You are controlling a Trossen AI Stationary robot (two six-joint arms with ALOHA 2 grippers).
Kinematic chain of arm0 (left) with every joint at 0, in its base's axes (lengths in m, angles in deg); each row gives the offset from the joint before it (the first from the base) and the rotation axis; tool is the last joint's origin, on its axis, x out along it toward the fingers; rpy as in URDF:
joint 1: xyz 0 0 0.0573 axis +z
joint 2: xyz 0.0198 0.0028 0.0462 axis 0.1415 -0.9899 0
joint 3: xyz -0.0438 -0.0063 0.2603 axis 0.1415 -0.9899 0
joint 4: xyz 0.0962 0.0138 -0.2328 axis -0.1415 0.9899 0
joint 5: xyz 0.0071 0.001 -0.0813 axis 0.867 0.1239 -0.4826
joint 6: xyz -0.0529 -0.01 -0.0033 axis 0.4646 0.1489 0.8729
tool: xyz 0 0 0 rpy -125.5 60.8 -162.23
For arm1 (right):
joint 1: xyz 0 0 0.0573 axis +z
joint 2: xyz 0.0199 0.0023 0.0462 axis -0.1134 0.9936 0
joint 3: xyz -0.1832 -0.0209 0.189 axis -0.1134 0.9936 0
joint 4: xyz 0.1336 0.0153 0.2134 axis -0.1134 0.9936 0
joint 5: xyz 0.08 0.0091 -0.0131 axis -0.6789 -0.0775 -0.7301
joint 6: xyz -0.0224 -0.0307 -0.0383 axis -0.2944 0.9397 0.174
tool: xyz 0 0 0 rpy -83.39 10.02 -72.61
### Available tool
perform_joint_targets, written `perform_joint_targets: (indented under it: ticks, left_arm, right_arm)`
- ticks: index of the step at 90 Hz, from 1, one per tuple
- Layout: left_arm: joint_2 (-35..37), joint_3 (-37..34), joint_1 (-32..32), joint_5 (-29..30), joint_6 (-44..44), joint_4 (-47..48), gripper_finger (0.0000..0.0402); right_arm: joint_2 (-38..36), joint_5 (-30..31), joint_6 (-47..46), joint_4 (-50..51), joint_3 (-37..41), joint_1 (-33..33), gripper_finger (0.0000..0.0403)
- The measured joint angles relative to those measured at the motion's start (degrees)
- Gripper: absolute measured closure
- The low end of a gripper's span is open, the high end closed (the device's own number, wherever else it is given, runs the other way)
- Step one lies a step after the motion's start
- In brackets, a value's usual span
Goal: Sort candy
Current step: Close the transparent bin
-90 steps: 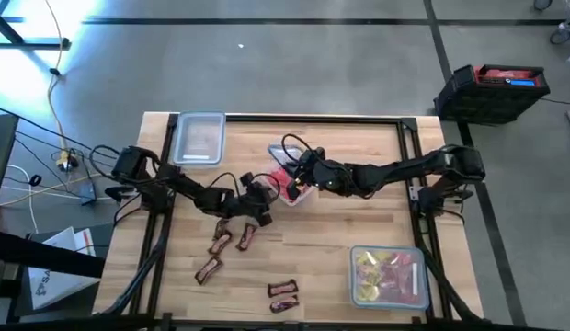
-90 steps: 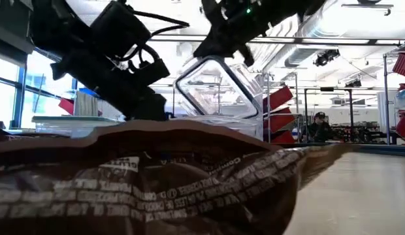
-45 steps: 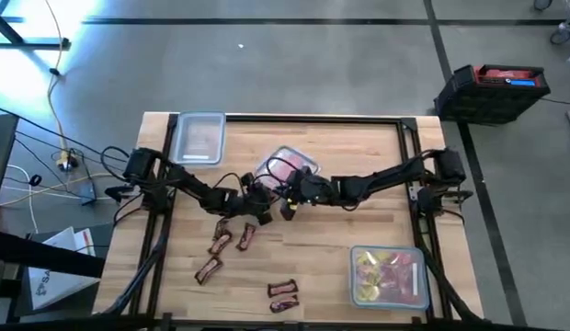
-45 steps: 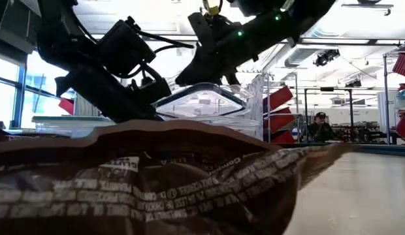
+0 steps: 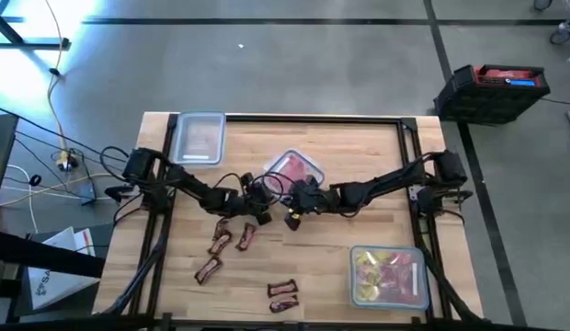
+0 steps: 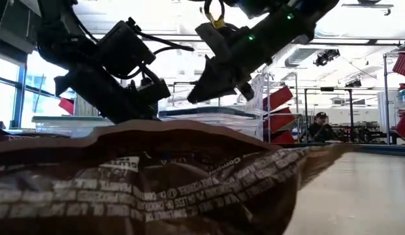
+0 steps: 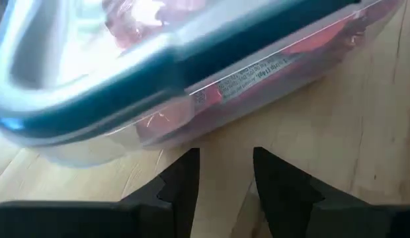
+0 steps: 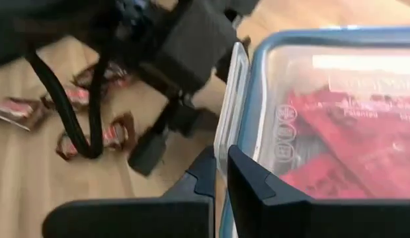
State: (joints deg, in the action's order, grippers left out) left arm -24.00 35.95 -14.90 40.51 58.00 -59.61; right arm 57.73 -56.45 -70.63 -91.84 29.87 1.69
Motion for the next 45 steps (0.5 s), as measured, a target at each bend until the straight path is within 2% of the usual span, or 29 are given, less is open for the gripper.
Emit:
perform_joint_targets:
  ticks: [9, 26, 45]
  left_arm:
    - [0.03, 0.03, 0.00, 0.21, 0.17, 0.43, 0.0275]
    - [0.65, -0.10, -0.46, 0.26, -0.03, 1.32, 0.0275]
    - [3.15, -0.16, -1.11, 0.14, -0.49, 5.81, 0.0275]
  right_arm:
    - [-0.05, 1.14, -0.48, 0.03, -0.04, 0.77, 0.0403]
    - [-0.05, 7.35, 1.29, -0.22, -0.07, 0.01, 0.0403]
    - [-0.05, 4.37, 5.11, -3.20, -0.07, -1.97, 0.0403]
